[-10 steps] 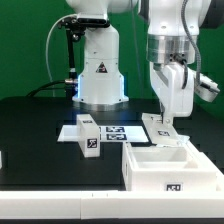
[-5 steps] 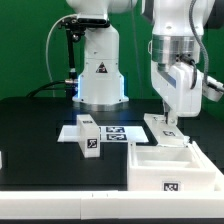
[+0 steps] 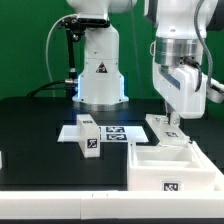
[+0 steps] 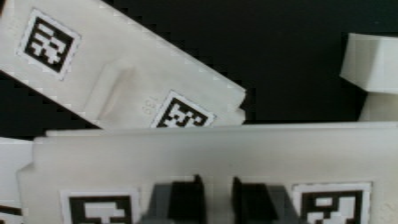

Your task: Assemble cabinet

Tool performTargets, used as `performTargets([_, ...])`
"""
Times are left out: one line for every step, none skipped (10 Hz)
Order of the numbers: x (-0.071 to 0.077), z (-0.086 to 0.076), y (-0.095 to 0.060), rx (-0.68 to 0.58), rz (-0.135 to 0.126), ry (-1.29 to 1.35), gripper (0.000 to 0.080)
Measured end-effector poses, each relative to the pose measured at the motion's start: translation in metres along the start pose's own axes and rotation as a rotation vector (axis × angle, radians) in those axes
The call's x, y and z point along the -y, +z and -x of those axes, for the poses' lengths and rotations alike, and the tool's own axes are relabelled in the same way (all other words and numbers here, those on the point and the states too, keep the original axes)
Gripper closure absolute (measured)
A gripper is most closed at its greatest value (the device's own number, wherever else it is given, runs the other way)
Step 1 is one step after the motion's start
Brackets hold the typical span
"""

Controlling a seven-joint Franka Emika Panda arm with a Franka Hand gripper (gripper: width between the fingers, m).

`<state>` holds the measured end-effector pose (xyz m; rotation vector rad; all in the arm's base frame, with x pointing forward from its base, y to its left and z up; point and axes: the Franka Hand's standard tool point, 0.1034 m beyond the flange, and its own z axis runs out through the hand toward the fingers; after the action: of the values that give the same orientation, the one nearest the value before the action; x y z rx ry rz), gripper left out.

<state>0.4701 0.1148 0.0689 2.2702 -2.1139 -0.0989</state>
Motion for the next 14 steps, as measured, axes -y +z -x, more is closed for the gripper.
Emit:
performTargets([0.004, -0.002, -0.003, 0.001, -0.008, -0.007, 0.0732])
performTargets([0.008, -0.004, -0.004, 0.001, -0.013, -0.009, 0.0732])
performTargets([0.01, -0.004, -0.004, 0.0, -0.014, -0.009, 0.0732])
performTargets([0.013, -0.004, -0.004, -0.002, -0.017, -0.01, 0.0732])
performTargets([0.016, -0.004, -0.002, -0.006, -0.018, -0.011, 0.0732])
performTargets([0.017, -0.004, 0.0, -0.009, -0.017, -0.011, 0.0732])
performTargets([0.022, -0.004, 0.0, -0.012, -0.022, -0.008, 0.0732])
performTargets([0.031, -0.003, 0.0, -0.015, -0.027, 0.0, 0.0732])
performTargets([0.038, -0.004, 0.0, -0.007, -0.025, 0.028, 0.0732])
performTargets([0.039, -0.006, -0.001, -0.002, -0.017, 0.015, 0.0732])
performTargets([0.038, -0.005, 0.0, -0.003, -0.017, 0.014, 0.0732])
performTargets([0.038, -0.005, 0.0, -0.003, -0.016, 0.013, 0.0732])
performTargets([0.038, -0.005, 0.0, -0.003, -0.016, 0.014, 0.0732])
performTargets([0.039, -0.006, 0.001, -0.006, -0.013, -0.004, 0.0732])
